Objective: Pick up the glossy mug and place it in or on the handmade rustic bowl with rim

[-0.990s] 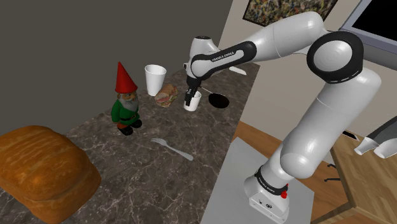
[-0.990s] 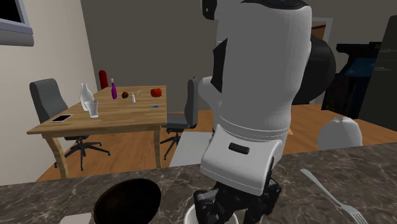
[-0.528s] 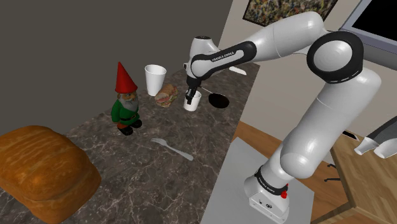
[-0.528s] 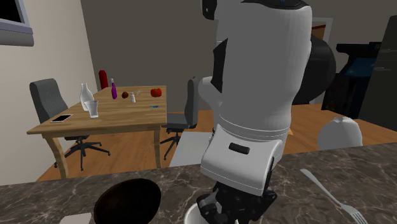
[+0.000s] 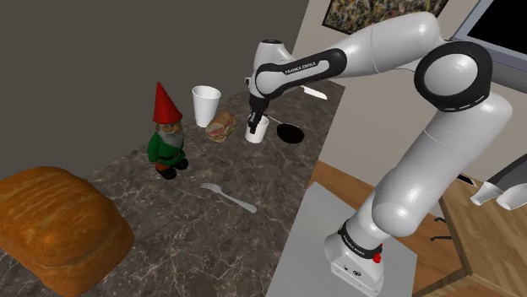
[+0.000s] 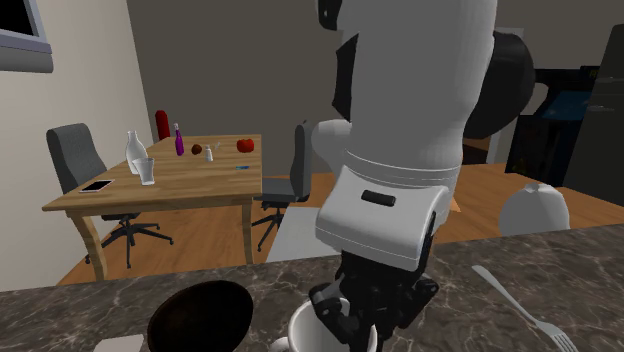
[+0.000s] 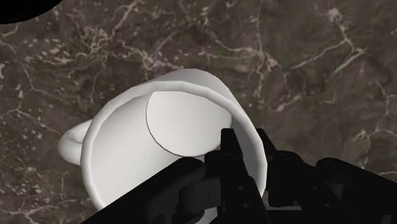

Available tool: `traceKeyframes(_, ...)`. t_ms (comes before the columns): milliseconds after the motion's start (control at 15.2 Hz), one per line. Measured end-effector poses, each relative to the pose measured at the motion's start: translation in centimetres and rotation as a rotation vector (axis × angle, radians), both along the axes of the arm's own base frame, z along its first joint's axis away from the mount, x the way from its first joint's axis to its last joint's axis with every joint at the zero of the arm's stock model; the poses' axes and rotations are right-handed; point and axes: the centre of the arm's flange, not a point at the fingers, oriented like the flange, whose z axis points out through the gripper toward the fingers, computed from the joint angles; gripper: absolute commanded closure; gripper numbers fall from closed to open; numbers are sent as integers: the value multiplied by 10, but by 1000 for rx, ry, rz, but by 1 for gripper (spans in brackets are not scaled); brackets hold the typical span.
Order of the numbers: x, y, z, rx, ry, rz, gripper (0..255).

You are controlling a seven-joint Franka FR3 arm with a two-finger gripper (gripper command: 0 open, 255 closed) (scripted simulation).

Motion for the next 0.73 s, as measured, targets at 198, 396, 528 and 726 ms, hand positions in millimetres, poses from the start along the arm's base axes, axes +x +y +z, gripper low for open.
traceKeyframes(198,1,0,17,0,0,0,255)
traceKeyframes(396,0,0,33,0,0,0,255)
traceKeyframes(528,1,0,43,0,0,0,255)
traceKeyframes(726,0,0,59,0,0,0,255)
